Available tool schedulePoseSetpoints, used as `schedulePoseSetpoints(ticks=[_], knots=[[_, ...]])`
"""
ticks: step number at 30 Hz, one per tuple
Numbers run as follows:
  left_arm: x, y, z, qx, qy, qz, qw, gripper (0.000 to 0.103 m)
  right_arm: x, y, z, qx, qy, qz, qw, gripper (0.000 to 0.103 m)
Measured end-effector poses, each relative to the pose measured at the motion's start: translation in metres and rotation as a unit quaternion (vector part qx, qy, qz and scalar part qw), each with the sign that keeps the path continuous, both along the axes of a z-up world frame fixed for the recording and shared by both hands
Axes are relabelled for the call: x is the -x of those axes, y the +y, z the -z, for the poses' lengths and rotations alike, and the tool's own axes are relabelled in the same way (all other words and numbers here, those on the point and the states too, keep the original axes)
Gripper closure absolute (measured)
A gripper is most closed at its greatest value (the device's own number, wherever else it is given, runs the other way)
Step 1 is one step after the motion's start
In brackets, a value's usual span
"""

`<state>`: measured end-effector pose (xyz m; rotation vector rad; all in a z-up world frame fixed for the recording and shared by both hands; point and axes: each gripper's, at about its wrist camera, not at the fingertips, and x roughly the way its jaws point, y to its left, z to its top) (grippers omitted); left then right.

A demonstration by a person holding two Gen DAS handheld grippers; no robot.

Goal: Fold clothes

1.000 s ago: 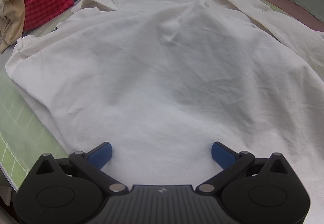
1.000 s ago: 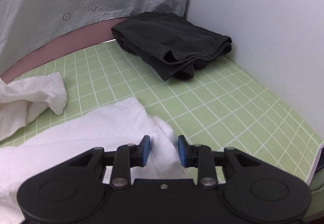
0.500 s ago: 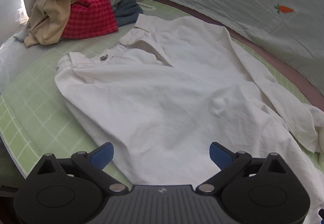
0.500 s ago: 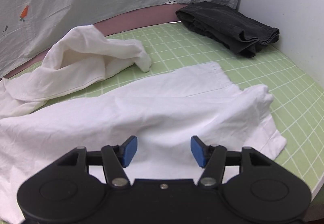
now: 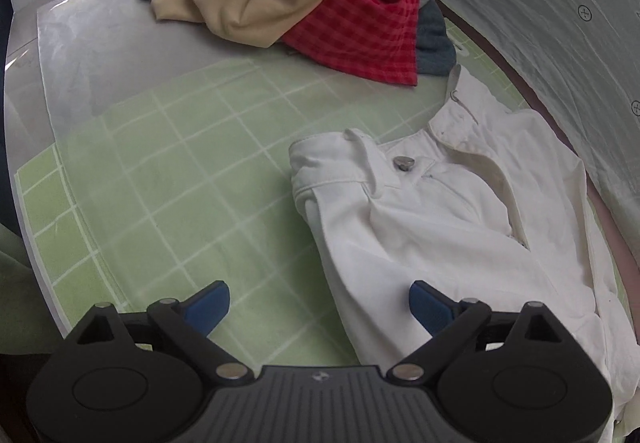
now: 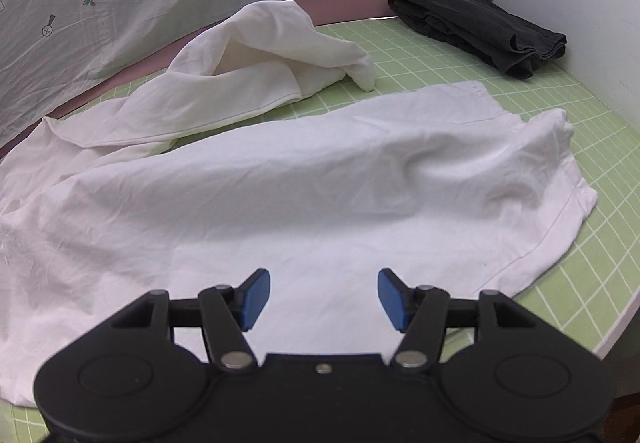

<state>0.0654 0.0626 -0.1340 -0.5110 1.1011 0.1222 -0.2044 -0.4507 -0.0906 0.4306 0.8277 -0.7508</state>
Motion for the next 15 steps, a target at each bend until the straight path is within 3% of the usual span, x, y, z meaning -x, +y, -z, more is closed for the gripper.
schedulePoseSetpoints(ticks=[1,4,5,6,11,13,15], knots=[[-0.003,0.001,0.002,0.006,0.002,0.003,1.0000,0.016,0.000,0.006,0.000,0.000,0.001,0.005,1.000,0.042],[-0.010,-0.001,0.004,0.010,-0.003,0.031,0.9995,0.049,-0.003,0.024,0.000,-0.002,0.005,0.015,1.000,0.042],[-0.011,-0.002,0.003,0.009,-0.010,0.039,0.9991,0.068,-0.005,0.029,0.000,-0.003,0.005,0.017,1.000,0.042],[-0.012,-0.002,0.001,0.007,-0.016,0.045,0.9989,0.093,-0.007,0.036,0.001,-0.003,0.007,0.019,1.000,0.042],[-0.016,0.014,-0.011,-0.017,-0.034,0.028,0.9989,0.096,-0.014,0.066,0.004,-0.008,0.011,0.018,1.000,0.042],[-0.020,0.033,-0.007,0.003,-0.034,0.027,0.9991,0.096,-0.015,0.077,0.004,-0.009,0.012,0.014,1.000,0.042],[-0.021,0.043,-0.006,-0.006,-0.036,0.023,0.9991,0.096,-0.014,0.086,0.005,-0.013,0.011,0.006,1.000,0.042]])
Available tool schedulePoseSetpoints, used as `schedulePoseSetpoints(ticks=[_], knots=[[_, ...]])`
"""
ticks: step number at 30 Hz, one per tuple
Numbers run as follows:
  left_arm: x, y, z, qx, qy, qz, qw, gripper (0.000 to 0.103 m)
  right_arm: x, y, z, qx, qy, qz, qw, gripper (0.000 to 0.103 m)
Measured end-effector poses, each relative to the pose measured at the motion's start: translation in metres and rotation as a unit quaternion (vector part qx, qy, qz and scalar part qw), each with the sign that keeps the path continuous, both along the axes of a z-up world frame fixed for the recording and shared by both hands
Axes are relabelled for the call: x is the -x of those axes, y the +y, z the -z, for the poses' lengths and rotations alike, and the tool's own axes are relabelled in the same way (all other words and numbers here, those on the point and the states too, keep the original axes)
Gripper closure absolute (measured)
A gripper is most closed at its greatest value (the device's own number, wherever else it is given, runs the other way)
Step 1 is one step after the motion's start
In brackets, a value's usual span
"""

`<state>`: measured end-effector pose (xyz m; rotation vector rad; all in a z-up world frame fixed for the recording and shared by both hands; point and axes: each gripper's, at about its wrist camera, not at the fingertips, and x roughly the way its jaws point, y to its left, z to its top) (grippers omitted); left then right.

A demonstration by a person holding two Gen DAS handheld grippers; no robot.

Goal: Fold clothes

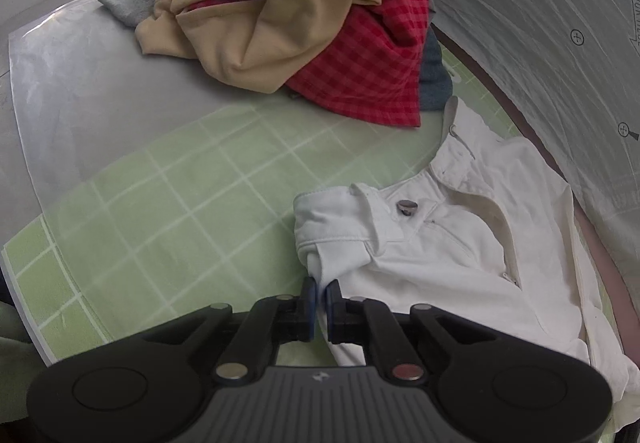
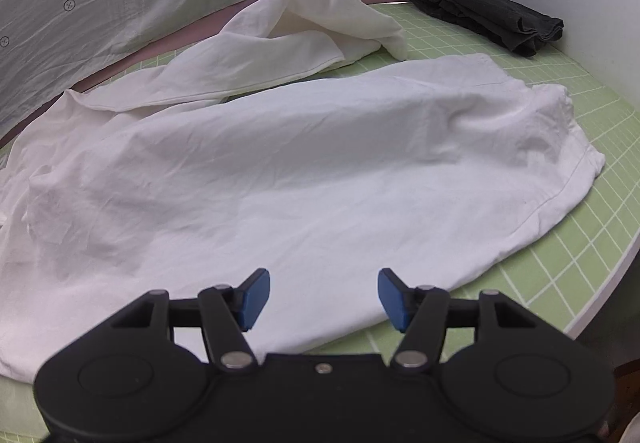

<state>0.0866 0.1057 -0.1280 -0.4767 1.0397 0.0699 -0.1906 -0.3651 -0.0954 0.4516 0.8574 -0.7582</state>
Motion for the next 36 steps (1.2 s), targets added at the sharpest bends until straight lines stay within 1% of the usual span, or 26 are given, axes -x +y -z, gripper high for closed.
schedulePoseSetpoints(ticks=[2,3,4,5,6,7,8,9,10,12,15,17,19,22,26,30,31,33,36], knots=[[0.000,-0.002,-0.003,-0.040,-0.012,0.010,0.9991,0.096,0.000,0.005,0.002,-0.002,0.004,-0.007,1.000,0.042],[0.001,-0.002,-0.004,-0.050,-0.015,0.012,0.9986,0.096,0.000,0.006,0.002,-0.002,0.007,-0.010,1.000,0.042],[0.001,0.000,-0.005,-0.053,-0.015,0.010,0.9985,0.096,0.000,0.006,0.001,-0.001,0.009,-0.012,1.000,0.042],[0.001,0.003,-0.004,-0.045,-0.011,0.001,0.9989,0.096,0.001,0.005,0.000,0.001,0.008,-0.013,1.000,0.042],[0.001,0.005,-0.004,-0.042,-0.006,-0.004,0.9991,0.093,0.002,0.003,-0.002,0.003,0.005,-0.013,1.000,0.042],[0.002,0.003,-0.007,-0.047,-0.004,-0.004,0.9989,0.092,0.003,-0.001,-0.004,0.005,0.003,-0.012,1.000,0.042],[0.004,-0.001,-0.010,-0.061,-0.008,0.000,0.9981,0.088,0.005,-0.005,-0.005,0.005,0.000,-0.009,1.000,0.042],[0.008,-0.009,-0.017,-0.087,-0.020,0.009,0.9960,0.085,0.007,-0.010,-0.005,0.005,-0.002,-0.005,1.000,0.042],[0.012,-0.016,-0.023,-0.103,-0.031,0.011,0.9941,0.085,0.009,-0.016,-0.005,0.004,-0.003,0.000,1.000,0.042],[0.020,-0.025,-0.033,-0.115,-0.046,0.005,0.9923,0.078,0.014,-0.028,-0.004,0.004,-0.004,0.007,1.000,0.042],[0.032,-0.033,-0.041,-0.090,-0.053,-0.028,0.9942,0.076,0.019,-0.050,-0.003,0.006,-0.007,0.009,1.000,0.042],[0.039,-0.044,-0.045,-0.082,-0.057,-0.044,0.9940,0.073,0.023,-0.065,-0.002,0.008,-0.010,0.009,1.000,0.042],[0.048,-0.062,-0.048,-0.089,-0.067,-0.054,0.9923,0.073,0.024,-0.087,-0.003,0.011,-0.013,0.001,1.000,0.042],[0.064,-0.097,-0.054,-0.094,-0.070,-0.063,0.9912,0.072,0.026,-0.121,-0.007,0.013,-0.019,-0.010,1.000,0.042],[0.080,-0.152,-0.055,-0.097,-0.073,-0.063,0.9905,0.068,0.021,-0.170,-0.010,0.017,-0.031,-0.030,0.999,0.042],[0.085,-0.198,-0.050,-0.091,-0.064,-0.058,0.9921,0.068,0.005,-0.214,-0.015,0.005,-0.054,-0.045,0.997,0.049],[0.084,-0.208,-0.050,-0.092,-0.061,-0.056,0.9923,0.068,0.000,-0.222,-0.016,0.002,-0.060,-0.048,0.997,0.049],[0.079,-0.226,-0.048,-0.095,-0.056,-0.045,0.9928,0.068,-0.014,-0.237,-0.017,-0.003,-0.067,-0.053,0.996,0.054],[0.061,-0.247,-0.048,-0.105,-0.054,-0.018,0.9928,0.067,-0.039,-0.252,-0.009,-0.019,-0.071,-0.056,0.996,0.059]])
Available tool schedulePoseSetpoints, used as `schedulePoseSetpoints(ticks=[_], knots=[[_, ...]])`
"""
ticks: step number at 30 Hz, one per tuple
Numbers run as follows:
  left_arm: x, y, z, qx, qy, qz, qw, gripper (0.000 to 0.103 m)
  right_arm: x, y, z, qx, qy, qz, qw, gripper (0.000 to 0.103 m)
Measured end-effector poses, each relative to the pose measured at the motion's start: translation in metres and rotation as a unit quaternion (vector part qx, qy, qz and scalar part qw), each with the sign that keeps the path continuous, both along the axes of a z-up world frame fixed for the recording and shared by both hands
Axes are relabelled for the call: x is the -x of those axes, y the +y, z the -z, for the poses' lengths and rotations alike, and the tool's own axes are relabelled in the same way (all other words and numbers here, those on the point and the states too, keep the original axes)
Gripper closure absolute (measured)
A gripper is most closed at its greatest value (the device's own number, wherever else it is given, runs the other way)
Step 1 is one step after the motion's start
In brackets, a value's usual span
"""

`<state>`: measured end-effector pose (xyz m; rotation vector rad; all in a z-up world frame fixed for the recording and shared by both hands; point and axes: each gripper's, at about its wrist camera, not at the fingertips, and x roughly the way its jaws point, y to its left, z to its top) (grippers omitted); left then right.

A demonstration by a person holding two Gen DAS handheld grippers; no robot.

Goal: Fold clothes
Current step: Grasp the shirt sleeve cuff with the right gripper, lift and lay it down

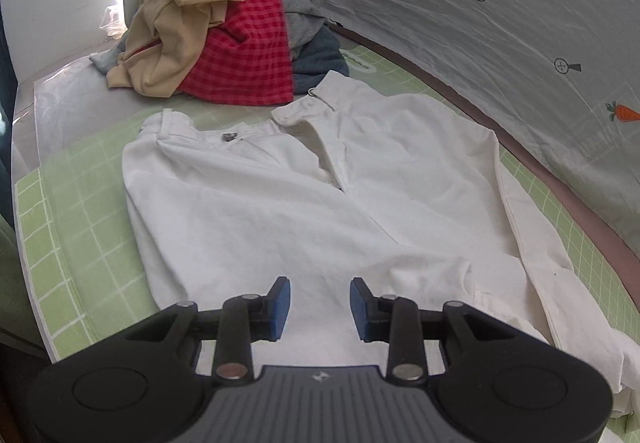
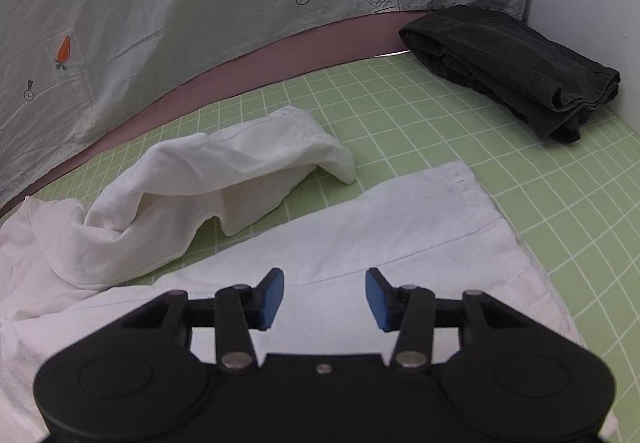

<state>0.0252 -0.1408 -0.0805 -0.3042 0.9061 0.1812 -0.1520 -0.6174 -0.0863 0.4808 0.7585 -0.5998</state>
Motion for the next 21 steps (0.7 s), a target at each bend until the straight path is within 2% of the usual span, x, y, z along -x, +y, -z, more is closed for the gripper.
schedulePoseSetpoints(ticks=[6,8,14,19,21], knots=[[-0.055,-0.023,0.005,-0.019,0.008,0.035,0.9992,0.067,-0.047,-0.022,0.008,-0.031,-0.030,0.024,0.999,0.063],[-0.076,-0.028,0.010,-0.023,0.014,0.042,0.9987,0.067,-0.066,-0.031,0.005,-0.025,-0.033,0.017,0.999,0.063],[-0.124,-0.040,0.030,-0.025,0.037,0.051,0.9977,0.067,-0.129,-0.062,0.000,-0.006,-0.018,-0.009,1.000,0.063],[-0.136,-0.045,0.047,-0.024,0.057,0.043,0.9972,0.066,-0.192,-0.072,0.007,0.016,0.003,-0.044,0.999,0.063],[-0.135,-0.047,0.052,-0.030,0.060,0.042,0.9969,0.065,-0.216,-0.073,0.020,0.004,0.022,-0.067,0.997,0.060]])
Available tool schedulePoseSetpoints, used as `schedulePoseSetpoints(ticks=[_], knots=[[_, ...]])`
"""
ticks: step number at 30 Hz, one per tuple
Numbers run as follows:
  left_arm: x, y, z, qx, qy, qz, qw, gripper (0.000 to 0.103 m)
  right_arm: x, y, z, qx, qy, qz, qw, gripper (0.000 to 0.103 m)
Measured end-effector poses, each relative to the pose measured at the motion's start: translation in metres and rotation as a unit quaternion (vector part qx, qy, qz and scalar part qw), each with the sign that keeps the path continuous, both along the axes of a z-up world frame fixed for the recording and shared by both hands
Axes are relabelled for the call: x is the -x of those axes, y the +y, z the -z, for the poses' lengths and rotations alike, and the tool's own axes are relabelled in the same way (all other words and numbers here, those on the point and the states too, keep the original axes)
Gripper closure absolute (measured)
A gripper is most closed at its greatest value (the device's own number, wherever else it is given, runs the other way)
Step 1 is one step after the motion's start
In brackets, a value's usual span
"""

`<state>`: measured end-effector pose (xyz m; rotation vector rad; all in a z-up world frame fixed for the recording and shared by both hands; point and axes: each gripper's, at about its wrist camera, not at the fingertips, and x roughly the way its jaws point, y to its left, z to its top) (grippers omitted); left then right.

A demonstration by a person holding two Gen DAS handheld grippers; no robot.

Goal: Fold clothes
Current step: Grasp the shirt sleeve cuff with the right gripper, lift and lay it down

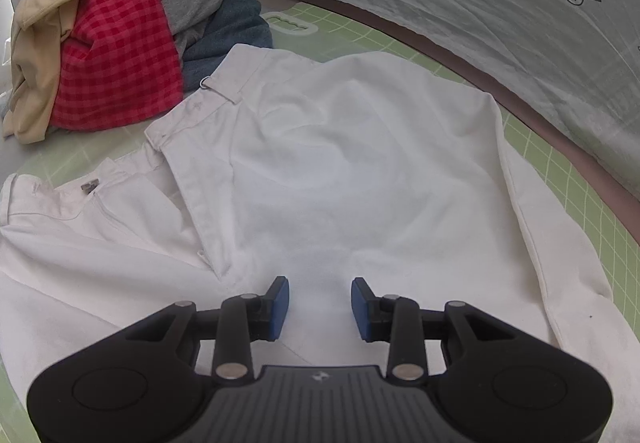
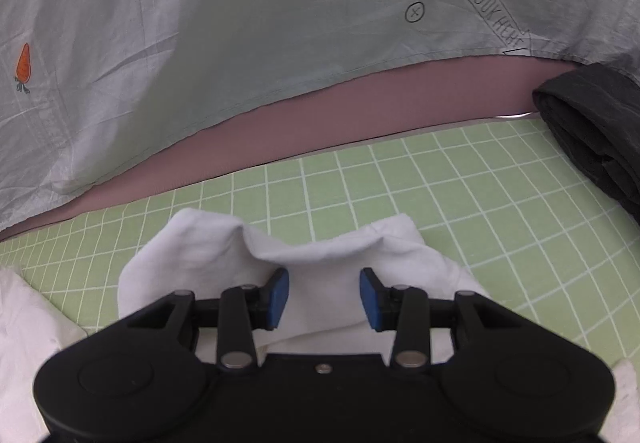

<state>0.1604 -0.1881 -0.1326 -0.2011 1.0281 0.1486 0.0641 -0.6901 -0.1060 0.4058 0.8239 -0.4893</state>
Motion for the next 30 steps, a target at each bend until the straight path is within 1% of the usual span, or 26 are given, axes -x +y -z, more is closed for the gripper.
schedulePoseSetpoints(ticks=[2,4,6,9,12,15,16,17,18,20,21,22,23,24,26,27,29,30], knots=[[-0.001,-0.003,0.003,-0.006,0.002,0.002,1.0000,0.064,-0.012,0.001,0.013,-0.014,0.017,-0.009,1.000,0.061],[-0.001,-0.005,0.005,-0.012,0.002,0.005,0.9999,0.063,-0.008,0.002,0.014,-0.011,0.014,-0.005,1.000,0.061],[-0.001,-0.008,0.006,-0.017,0.002,0.009,0.9998,0.059,0.010,0.002,0.006,-0.012,-0.003,0.015,1.000,0.058],[-0.001,-0.012,0.008,-0.025,0.003,0.010,0.9996,0.058,0.050,-0.002,-0.003,-0.044,-0.042,0.054,0.997,0.044],[-0.001,-0.014,0.008,-0.025,0.006,0.008,0.9996,0.055,0.089,-0.007,-0.010,-0.079,-0.076,0.095,0.989,0.042],[-0.001,-0.016,0.008,-0.025,0.007,0.010,0.9996,0.054,0.112,-0.007,-0.003,-0.111,-0.061,0.141,0.982,0.042],[-0.001,-0.016,0.008,-0.025,0.008,0.011,0.9996,0.054,0.119,-0.007,0.001,-0.128,-0.059,0.154,0.978,0.042],[-0.001,-0.016,0.008,-0.024,0.009,0.012,0.9996,0.054,0.124,-0.008,0.007,-0.156,-0.065,0.166,0.972,0.042],[-0.001,-0.015,0.008,-0.022,0.010,0.011,0.9996,0.054,0.129,-0.008,0.013,-0.195,-0.077,0.180,0.961,0.042],[0.000,-0.015,0.007,-0.019,0.012,0.011,0.9997,0.054,0.138,-0.006,0.026,-0.280,-0.108,0.214,0.930,0.042],[0.000,-0.014,0.007,-0.016,0.013,0.009,0.9998,0.054,0.142,-0.004,0.032,-0.317,-0.122,0.229,0.912,0.042],[0.000,-0.014,0.007,-0.012,0.014,0.006,0.9998,0.054,0.145,-0.001,0.036,-0.345,-0.133,0.239,0.898,0.042],[0.000,-0.013,0.006,-0.008,0.015,0.003,0.9999,0.054,0.145,0.002,0.039,-0.358,-0.137,0.243,0.891,0.042],[0.000,-0.012,0.006,-0.004,0.015,0.000,0.9999,0.054,0.144,0.004,0.041,-0.364,-0.137,0.245,0.888,0.042],[0.001,-0.012,0.005,-0.002,0.015,0.000,0.9999,0.054,0.140,0.006,0.043,-0.365,-0.142,0.246,0.887,0.042],[0.002,-0.012,0.005,-0.001,0.015,0.000,0.9999,0.054,0.138,0.006,0.044,-0.365,-0.145,0.246,0.886,0.046],[0.002,-0.012,0.005,0.000,0.014,0.001,0.9999,0.054,0.133,0.004,0.045,-0.368,-0.147,0.249,0.884,0.051],[0.003,-0.012,0.005,0.000,0.014,0.000,0.9999,0.054,0.132,0.003,0.045,-0.368,-0.149,0.248,0.884,0.062]])
